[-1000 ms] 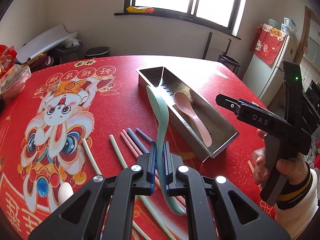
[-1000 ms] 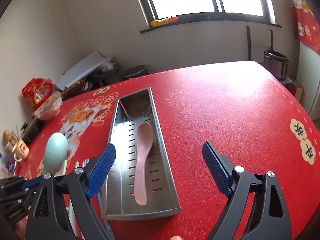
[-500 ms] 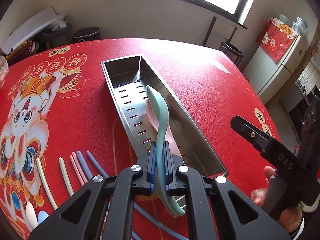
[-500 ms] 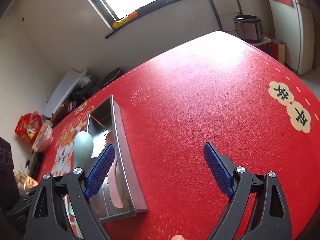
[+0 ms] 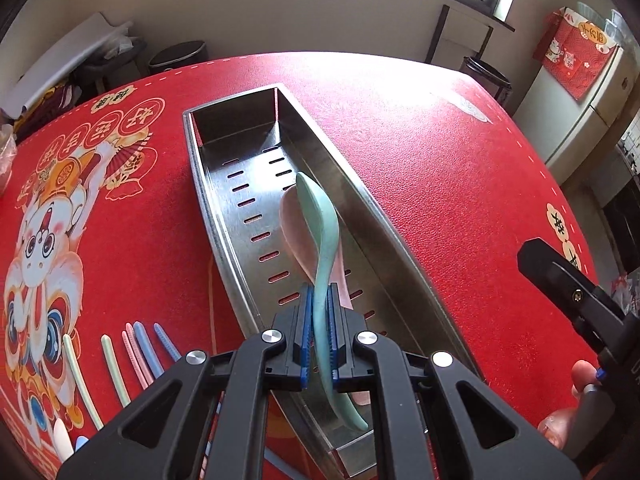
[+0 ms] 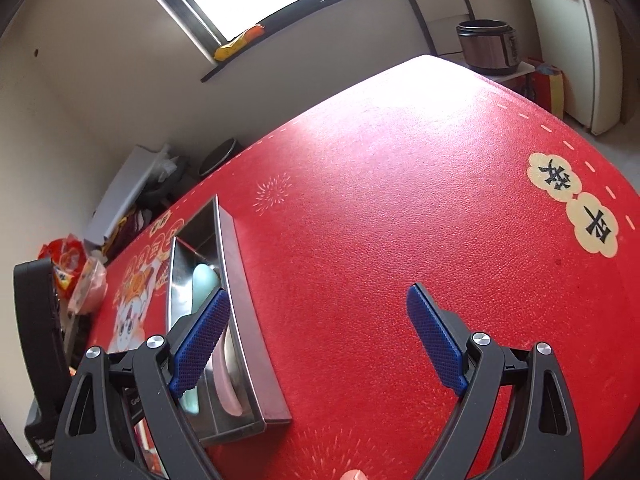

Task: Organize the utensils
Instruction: 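Lower the mint green spoon into the steel tray and open the left tool, then grasp the white spoon with the left tool and lift it, then close the right tool on a light green chopstick while the left tool holds the white spoon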

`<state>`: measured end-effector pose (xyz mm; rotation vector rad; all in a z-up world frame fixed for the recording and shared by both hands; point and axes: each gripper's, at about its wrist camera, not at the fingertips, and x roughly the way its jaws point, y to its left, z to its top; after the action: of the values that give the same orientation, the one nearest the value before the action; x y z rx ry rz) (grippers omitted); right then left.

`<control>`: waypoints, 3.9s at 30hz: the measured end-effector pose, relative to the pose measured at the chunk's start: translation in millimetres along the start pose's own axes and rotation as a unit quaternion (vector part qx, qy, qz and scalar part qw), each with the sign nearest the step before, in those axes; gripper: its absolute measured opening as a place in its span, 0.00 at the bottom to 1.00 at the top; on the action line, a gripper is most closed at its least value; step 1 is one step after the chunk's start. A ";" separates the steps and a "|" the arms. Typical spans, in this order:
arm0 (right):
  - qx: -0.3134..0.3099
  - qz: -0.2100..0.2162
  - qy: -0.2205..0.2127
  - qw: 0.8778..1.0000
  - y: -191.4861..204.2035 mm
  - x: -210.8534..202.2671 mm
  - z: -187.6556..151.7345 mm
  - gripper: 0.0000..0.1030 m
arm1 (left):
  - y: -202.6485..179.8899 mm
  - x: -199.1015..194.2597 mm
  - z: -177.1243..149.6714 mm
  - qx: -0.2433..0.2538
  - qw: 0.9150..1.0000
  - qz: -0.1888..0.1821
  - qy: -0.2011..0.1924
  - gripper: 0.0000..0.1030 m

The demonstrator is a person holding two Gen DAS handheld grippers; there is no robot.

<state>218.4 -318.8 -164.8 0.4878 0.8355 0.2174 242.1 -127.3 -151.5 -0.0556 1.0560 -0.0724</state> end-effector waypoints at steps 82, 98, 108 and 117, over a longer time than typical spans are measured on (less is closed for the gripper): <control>-0.199 0.062 0.051 0.977 156.5 -26.0 -158.6 0.84 | 198.3 -114.0 -218.8 -0.013 0.997 0.020 -0.071 0.08; -0.331 0.070 0.104 0.935 212.2 7.4 -185.9 0.30 | 227.6 -108.3 -207.8 -0.047 0.994 -0.010 -0.093 0.07; -0.354 0.055 0.147 0.922 245.7 43.2 -198.3 0.20 | 233.2 -108.9 -209.4 -0.066 0.993 -0.025 -0.095 0.08; -0.363 0.044 0.142 0.920 254.3 57.4 -199.2 0.14 | 232.8 -108.8 -209.6 -0.067 0.993 -0.022 -0.096 0.08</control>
<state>106.9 -11.2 -189.8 -0.2152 0.9445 0.6647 13.9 111.7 -178.9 -0.2036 0.8672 -0.0359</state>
